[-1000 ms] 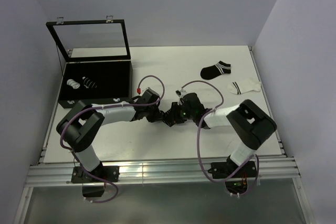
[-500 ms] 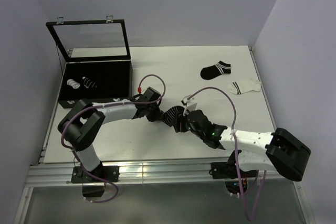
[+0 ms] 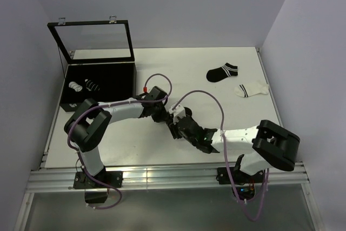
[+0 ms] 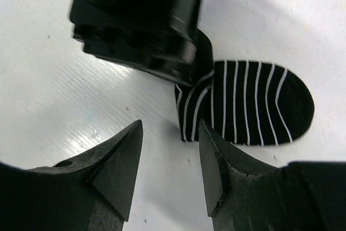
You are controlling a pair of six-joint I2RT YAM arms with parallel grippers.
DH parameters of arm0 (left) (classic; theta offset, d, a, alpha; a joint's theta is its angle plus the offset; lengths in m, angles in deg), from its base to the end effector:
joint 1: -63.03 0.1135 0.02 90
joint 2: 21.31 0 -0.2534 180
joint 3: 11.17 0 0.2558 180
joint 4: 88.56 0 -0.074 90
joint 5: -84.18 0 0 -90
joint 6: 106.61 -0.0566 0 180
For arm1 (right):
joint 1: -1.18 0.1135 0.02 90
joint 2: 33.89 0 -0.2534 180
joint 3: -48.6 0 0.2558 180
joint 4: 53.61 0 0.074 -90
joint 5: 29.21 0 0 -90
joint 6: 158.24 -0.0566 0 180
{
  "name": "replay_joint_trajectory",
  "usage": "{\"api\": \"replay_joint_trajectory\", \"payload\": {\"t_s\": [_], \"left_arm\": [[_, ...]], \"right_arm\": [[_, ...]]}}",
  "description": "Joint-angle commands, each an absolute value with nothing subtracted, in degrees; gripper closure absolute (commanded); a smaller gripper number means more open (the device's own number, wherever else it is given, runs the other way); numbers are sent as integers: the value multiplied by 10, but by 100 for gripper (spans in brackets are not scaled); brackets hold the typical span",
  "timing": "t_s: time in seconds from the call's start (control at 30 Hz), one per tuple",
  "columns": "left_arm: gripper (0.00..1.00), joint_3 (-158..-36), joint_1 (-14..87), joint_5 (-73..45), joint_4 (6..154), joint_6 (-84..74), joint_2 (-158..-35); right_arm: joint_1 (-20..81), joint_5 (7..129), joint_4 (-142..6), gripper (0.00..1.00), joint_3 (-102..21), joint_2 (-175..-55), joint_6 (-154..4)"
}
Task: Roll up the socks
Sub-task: Roll the sock at the center of the board.
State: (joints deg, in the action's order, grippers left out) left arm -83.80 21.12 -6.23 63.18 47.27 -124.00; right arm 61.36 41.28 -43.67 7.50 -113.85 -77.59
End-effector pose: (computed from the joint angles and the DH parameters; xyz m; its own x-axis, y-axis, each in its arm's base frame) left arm 0.2718 -0.2445 0.1214 -0.8811 -0.4157 -0.2257 -0.2733 0.8369 -0.4742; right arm 0.1589 0.2391 0.1409 -0.3465 -0.2966 -0.8899 -0.6244 0.7809 -0.0172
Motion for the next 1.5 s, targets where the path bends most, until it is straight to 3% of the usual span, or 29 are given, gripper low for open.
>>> {"api": "replay_joint_trajectory", "payload": {"t_s": [0.0, 0.67, 0.87, 1.07, 1.1, 1.17, 1.27, 1.4, 1.47], "left_arm": [[100, -843, 218, -42, 589, 448, -1260], [100, -834, 228, -53, 592, 442, -1249], [100, -827, 229, -53, 596, 443, -1240], [100, -814, 233, -53, 604, 451, -1216], [99, -812, 234, -50, 606, 454, -1206], [95, -803, 237, -48, 612, 460, -1197], [74, -789, 240, -44, 625, 470, -1171], [56, -775, 242, -42, 637, 477, -1150], [54, -769, 242, -39, 642, 482, -1143]], "right_arm": [[632, 359, -407, 47, 31, -1175, -719], [641, 314, -443, 55, -24, -1318, -751], [638, 320, -470, 70, -30, -1341, -774], [613, 354, -486, 95, -24, -1340, -801], [609, 360, -484, 100, -21, -1336, -805], [600, 390, -471, 100, -5, -1317, -812], [584, 448, -449, 100, 15, -1293, -817], [560, 527, -438, 100, 22, -1273, -823], [549, 584, -433, 100, 23, -1264, -831]]}}
